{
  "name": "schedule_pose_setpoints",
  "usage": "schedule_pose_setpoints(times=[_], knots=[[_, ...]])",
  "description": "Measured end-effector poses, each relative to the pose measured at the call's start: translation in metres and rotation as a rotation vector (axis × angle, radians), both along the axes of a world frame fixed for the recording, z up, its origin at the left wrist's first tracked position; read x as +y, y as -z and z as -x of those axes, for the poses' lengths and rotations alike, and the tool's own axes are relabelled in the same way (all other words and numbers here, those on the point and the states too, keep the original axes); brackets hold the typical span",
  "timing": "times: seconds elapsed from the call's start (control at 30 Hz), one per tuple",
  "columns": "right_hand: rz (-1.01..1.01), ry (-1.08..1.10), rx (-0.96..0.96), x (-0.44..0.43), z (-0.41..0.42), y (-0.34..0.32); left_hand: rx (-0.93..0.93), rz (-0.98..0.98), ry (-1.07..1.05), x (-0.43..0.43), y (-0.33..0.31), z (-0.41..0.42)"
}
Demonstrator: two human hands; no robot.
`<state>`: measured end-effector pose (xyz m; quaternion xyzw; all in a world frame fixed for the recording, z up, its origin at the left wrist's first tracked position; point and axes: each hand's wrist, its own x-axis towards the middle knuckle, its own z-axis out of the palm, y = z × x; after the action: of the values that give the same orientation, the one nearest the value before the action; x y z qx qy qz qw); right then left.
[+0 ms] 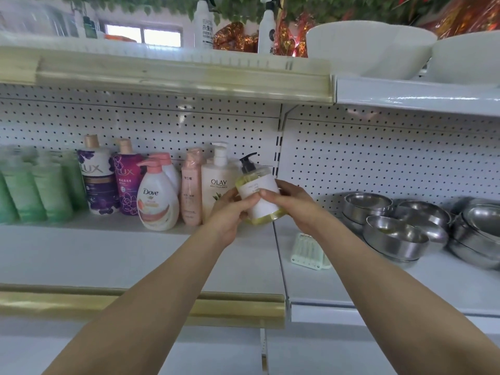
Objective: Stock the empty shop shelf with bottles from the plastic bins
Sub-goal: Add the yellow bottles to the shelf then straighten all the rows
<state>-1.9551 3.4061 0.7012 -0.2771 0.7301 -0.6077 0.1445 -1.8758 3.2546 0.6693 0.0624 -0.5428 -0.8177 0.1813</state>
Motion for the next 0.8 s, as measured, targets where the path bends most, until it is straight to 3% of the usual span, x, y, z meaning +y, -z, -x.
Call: schedule_pose_setpoints(times=[0.13,0.37,0.57,0.73,0.8], knots=[[-0.043,-0.039,-0.016,0.003,0.006,0.008,-0.073,-0.081,-0.044,-0.006,-0.008,0.005],[-0.080,-0.058,-0.052,-0.008,0.008,0.014,-0.106,0.063,-0.113,-0.016,-0.013,0.006],[-0.010,0.001,-0.182,-0.011,0.009,0.038,-0.001,0.351,-0.635,-0.049,-0.018,0.017],[-0.004,0.064,-0.184,-0.014,0.013,0.050,-0.085,0.739,-0.659,-0.067,-0.014,0.027],[0.030,0.071,-0.205,-0.014,0.015,0.054,-0.109,0.799,-0.637,-0.068,-0.011,0.027]])
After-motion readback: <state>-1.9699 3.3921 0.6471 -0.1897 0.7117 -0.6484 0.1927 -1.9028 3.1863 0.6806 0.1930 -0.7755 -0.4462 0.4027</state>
